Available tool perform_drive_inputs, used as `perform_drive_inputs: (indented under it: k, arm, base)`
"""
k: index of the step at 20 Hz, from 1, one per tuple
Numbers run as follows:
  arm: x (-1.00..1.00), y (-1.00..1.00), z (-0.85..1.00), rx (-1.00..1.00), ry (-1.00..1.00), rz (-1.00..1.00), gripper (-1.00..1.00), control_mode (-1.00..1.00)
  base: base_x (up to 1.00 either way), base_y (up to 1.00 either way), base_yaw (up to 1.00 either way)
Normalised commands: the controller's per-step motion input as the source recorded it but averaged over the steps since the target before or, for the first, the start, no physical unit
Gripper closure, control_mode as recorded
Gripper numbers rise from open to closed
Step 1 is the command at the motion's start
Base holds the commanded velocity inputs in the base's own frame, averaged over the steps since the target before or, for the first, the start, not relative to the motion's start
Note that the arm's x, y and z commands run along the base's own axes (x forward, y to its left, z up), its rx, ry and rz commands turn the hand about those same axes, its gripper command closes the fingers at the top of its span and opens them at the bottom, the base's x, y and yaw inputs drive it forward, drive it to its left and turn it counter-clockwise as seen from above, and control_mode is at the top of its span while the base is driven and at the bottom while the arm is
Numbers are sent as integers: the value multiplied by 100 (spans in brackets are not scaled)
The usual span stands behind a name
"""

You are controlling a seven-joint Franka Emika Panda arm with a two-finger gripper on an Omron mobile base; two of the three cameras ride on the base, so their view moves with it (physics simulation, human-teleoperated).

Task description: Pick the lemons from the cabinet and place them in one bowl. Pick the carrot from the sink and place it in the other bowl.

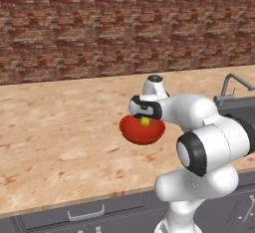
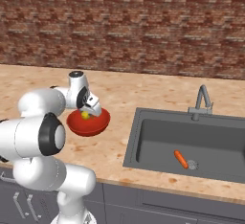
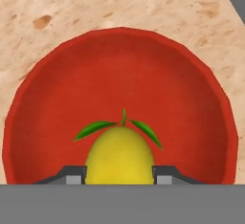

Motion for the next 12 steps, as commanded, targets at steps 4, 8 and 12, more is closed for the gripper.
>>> perform_drive_inputs:
  k: [4,8,12]
  arm:
    - [0,0,-21,0,0,0,100,-100]
    - [0,3,-27,0,0,0,100,-100]
    - [0,3,-30,-1,0,0,100,-100]
  base:
    - [0,0,0]
    - [0,0,0]
    - [0,0,0]
